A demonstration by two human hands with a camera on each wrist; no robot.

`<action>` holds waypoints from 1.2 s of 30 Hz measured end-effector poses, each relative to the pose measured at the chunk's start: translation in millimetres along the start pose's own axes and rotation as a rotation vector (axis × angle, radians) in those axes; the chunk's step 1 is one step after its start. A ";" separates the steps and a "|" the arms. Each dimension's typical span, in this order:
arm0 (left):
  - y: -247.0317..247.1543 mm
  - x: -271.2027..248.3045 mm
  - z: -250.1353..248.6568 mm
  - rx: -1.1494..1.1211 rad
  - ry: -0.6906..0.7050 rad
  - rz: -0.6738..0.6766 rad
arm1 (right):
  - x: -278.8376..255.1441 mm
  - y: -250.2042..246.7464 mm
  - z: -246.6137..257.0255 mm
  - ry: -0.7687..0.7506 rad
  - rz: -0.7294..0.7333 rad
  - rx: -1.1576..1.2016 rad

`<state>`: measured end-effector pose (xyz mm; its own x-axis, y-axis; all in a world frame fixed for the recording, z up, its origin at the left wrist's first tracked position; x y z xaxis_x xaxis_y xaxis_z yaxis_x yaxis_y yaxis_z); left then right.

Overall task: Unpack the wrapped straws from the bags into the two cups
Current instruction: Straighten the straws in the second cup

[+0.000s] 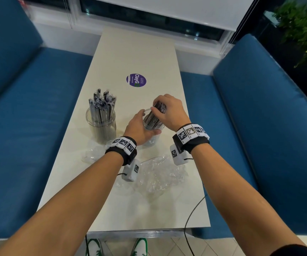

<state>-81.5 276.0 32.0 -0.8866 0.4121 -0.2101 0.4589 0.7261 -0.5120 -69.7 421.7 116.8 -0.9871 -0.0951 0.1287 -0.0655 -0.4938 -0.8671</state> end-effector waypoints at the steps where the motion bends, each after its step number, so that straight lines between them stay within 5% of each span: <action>1: -0.1 0.1 -0.1 -0.001 0.003 -0.002 | -1.4 2.2 -1.0 0.016 -0.033 0.001; 13: 2.2 1.6 5.5 -0.055 -0.014 0.002 | -18.5 -0.8 2.3 0.060 0.069 -0.111; 20: -2.4 -3.4 -5.6 -0.015 -0.032 0.014 | -23.6 -9.9 15.2 -0.076 -0.164 -0.194; 27: -2.4 -5.3 -5.8 -0.034 -0.020 0.012 | 3.1 -3.3 38.5 0.022 -0.010 -0.400; 32: -1.6 -4.5 -1.7 -0.051 -0.022 0.007 | 5.2 -7.5 37.9 0.053 -0.094 -0.258; 36: -0.6 -3.3 -1.6 -0.030 -0.017 0.005 | 7.1 -8.5 41.1 0.010 0.009 -0.290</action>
<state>-78.7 275.1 34.3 -0.8852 0.4063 -0.2266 0.4642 0.7405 -0.4860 -70.2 389.7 144.9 -0.9891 -0.0895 0.1168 -0.0942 -0.2249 -0.9698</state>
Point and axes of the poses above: each hand's wrist, its own x-axis towards the middle knuckle, its own y-axis out of the palm, z = x × y, the point moved 3 cm from there along x, towards the middle knuckle, and after that the axes turned 8 degrees about z, right-handed, at the moved point
